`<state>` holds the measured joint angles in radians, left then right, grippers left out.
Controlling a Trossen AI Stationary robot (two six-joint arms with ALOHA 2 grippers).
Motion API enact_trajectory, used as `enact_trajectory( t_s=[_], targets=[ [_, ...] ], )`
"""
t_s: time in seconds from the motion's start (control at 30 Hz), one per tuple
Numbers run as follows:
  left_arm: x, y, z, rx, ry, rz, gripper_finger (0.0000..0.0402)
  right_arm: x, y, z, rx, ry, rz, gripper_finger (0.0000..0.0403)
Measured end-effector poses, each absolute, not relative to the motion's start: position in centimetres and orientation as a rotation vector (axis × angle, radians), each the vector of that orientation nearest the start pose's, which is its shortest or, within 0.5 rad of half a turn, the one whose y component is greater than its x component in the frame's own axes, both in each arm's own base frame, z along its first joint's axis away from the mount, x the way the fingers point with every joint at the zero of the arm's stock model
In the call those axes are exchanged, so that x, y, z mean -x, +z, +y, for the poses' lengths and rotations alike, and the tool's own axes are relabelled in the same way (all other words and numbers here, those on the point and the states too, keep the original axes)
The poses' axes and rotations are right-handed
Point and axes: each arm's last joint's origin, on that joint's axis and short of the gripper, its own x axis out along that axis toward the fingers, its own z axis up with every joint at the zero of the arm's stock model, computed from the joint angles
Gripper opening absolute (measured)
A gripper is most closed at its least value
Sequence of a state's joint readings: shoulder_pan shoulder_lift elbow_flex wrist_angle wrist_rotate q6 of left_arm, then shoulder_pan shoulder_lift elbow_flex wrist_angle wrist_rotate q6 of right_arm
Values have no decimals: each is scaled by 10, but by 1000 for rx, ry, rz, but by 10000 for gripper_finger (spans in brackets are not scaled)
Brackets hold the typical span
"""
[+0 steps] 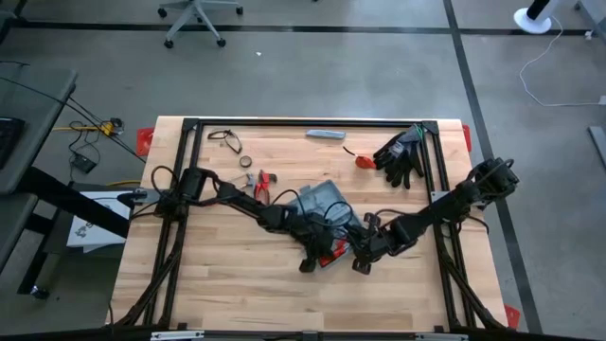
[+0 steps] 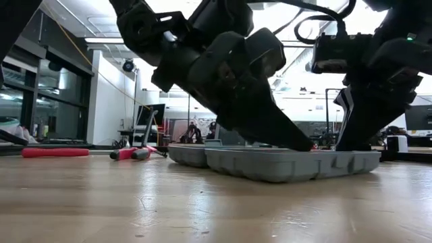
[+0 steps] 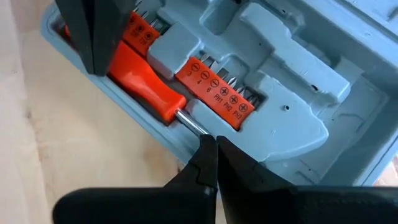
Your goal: Prefit tool cases
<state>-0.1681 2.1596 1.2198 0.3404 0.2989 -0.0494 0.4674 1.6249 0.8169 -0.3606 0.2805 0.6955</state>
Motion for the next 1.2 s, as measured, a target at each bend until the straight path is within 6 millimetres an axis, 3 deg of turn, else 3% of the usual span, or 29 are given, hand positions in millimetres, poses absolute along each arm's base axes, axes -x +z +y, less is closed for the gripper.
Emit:
enact_trajectory(
  t_s=[0.23, 0.5, 0.7, 1.2],
  targets=[
    [-434, 96, -72, 116, -445, 636, 0, -257, 143, 117, -180, -240, 1082, 0],
    [-434, 90, -69, 121, -430, 648, 0, -240, 156, 106, -132, -374, 1113, 0],
    [-434, 89, -69, 123, -427, 651, 0, -236, 161, 106, -154, -344, 1136, 0],
    [-433, 88, -70, 131, -426, 662, 0, -229, 131, 92, -277, -299, 1105, 0]
  ],
)
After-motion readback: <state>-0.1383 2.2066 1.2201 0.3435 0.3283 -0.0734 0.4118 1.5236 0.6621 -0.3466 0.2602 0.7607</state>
